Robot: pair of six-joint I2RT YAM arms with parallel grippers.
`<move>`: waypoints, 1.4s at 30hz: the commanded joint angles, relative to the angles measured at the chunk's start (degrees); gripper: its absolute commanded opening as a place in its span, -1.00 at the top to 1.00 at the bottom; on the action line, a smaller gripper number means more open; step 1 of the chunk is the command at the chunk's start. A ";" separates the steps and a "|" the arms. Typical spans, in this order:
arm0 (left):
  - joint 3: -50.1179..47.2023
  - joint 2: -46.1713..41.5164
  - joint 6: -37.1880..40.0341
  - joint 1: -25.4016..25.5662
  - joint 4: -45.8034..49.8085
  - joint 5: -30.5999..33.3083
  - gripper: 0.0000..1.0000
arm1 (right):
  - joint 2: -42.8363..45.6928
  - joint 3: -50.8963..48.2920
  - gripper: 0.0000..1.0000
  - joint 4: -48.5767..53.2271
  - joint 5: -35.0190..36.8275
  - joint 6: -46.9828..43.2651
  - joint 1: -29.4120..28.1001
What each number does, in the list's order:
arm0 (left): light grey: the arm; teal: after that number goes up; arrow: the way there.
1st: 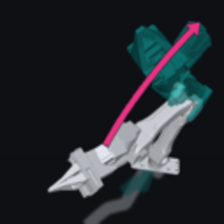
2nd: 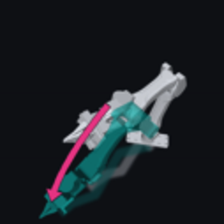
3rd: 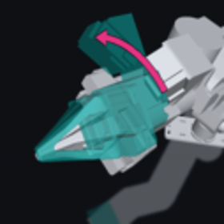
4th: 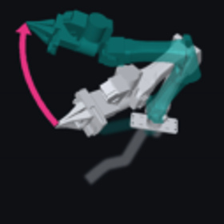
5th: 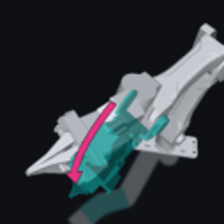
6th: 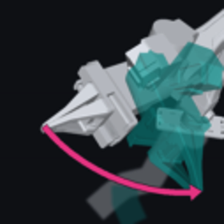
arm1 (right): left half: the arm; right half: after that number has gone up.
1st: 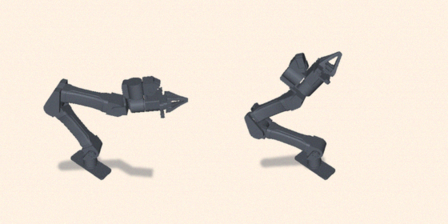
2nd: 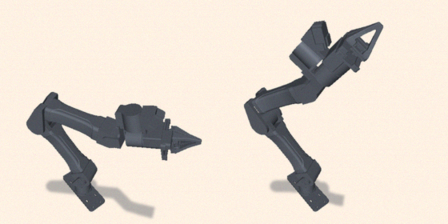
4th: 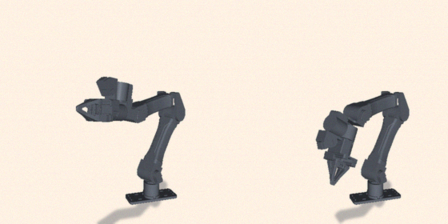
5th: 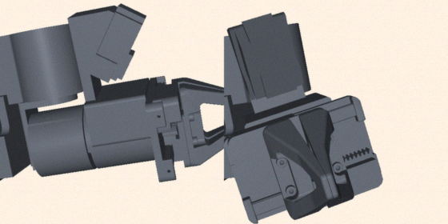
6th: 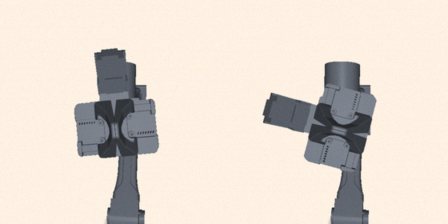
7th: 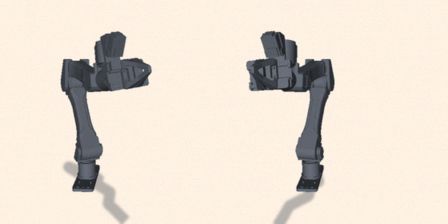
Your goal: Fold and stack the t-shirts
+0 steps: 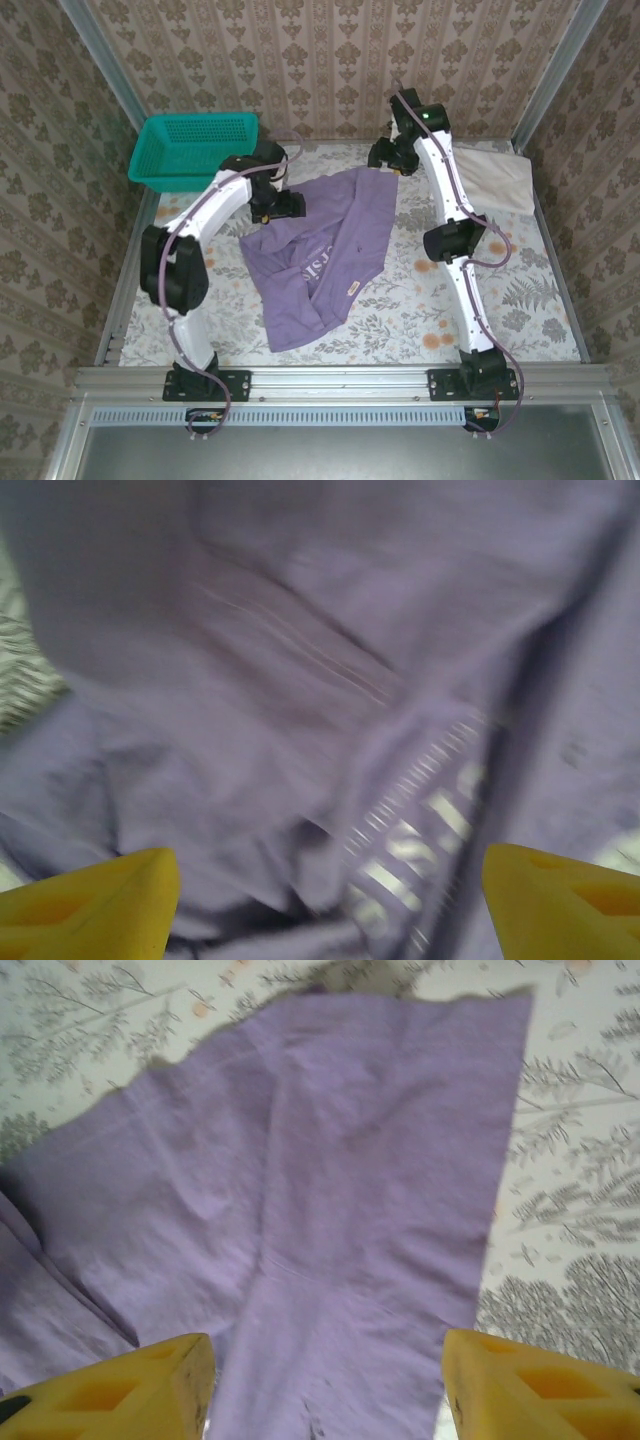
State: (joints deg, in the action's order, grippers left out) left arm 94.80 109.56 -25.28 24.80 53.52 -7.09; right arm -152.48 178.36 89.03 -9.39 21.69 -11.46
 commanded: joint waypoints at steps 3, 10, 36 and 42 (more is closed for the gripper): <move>6.03 6.30 0.30 -1.86 4.32 7.91 -0.63 | 7.40 4.18 -0.32 12.60 0.51 -2.40 2.94; 6.50 8.34 1.67 -5.33 1.59 8.21 -0.66 | 15.62 -0.57 -0.42 14.07 -0.62 -2.34 7.87; 4.10 8.21 5.44 -7.22 -9.84 -0.87 0.73 | 88.33 -120.13 -0.29 -50.71 -18.53 28.89 8.00; 0.74 3.79 4.71 -7.22 -11.14 1.90 0.82 | 76.89 -127.72 -0.18 -57.97 -6.98 36.26 -14.26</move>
State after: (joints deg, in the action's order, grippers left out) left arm 96.36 117.38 -19.81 17.58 43.31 -7.11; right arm -72.79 51.35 41.17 -20.27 49.84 -20.75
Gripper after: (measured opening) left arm 0.092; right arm 0.593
